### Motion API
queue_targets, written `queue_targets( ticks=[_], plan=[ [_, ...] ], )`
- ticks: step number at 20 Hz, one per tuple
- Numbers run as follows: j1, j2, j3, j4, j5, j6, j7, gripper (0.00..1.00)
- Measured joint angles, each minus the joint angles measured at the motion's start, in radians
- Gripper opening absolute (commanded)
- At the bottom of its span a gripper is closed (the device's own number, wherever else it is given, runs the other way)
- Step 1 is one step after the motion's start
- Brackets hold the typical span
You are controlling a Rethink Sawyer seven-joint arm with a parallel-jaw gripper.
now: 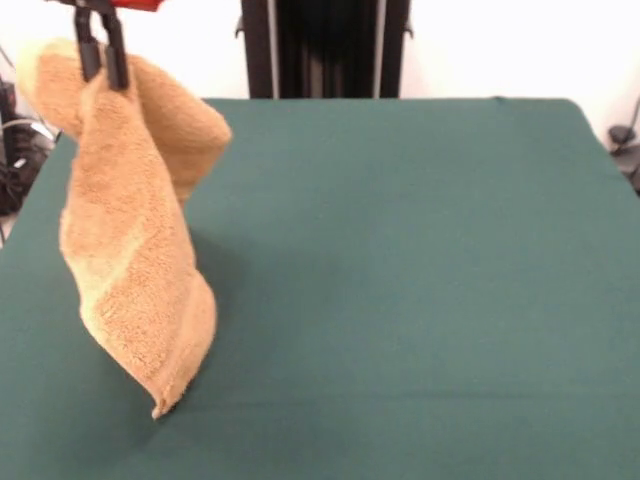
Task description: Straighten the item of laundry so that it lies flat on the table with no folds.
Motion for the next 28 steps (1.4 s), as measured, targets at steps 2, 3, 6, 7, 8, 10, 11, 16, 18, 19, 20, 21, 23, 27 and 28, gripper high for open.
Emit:
queue_targets(
  ticks=[2,3,6,7,8,10,11,16,18,19,20,21,23,27,28],
  plan=[
    [0.002,0.009,0.003,-0.042,-0.020,0.055,0.000,0.00],
    [0.003,0.010,0.005,-0.059,-0.026,0.078,0.000,0.00],
    [0.011,0.007,0.009,-0.103,-0.037,0.139,0.000,0.00],
    [0.014,0.002,0.009,-0.106,-0.037,0.143,0.000,0.00],
    [0.018,-0.003,0.009,-0.109,-0.037,0.147,0.000,0.00],
    [0.028,-0.016,0.009,-0.106,-0.037,0.142,0.000,0.00],
    [0.034,-0.024,0.009,-0.101,-0.036,0.136,0.000,0.00],
    [0.070,-0.050,0.009,-0.077,-0.035,0.103,0.000,0.00],
    [0.110,-0.068,0.005,-0.055,-0.029,0.086,0.000,0.00],
    [0.123,-0.073,0.004,-0.048,-0.026,0.081,0.000,0.00],
    [0.139,-0.078,0.001,-0.039,-0.022,0.074,0.000,0.00],
    [0.156,-0.083,-0.002,-0.030,-0.017,0.067,0.001,0.00],
    [0.181,-0.088,-0.008,-0.018,-0.008,0.059,0.002,0.00],
    [0.258,-0.098,-0.028,0.011,0.019,0.043,0.026,0.00],
    [0.271,-0.098,-0.032,0.014,0.024,0.041,0.034,0.00]
  ],
)
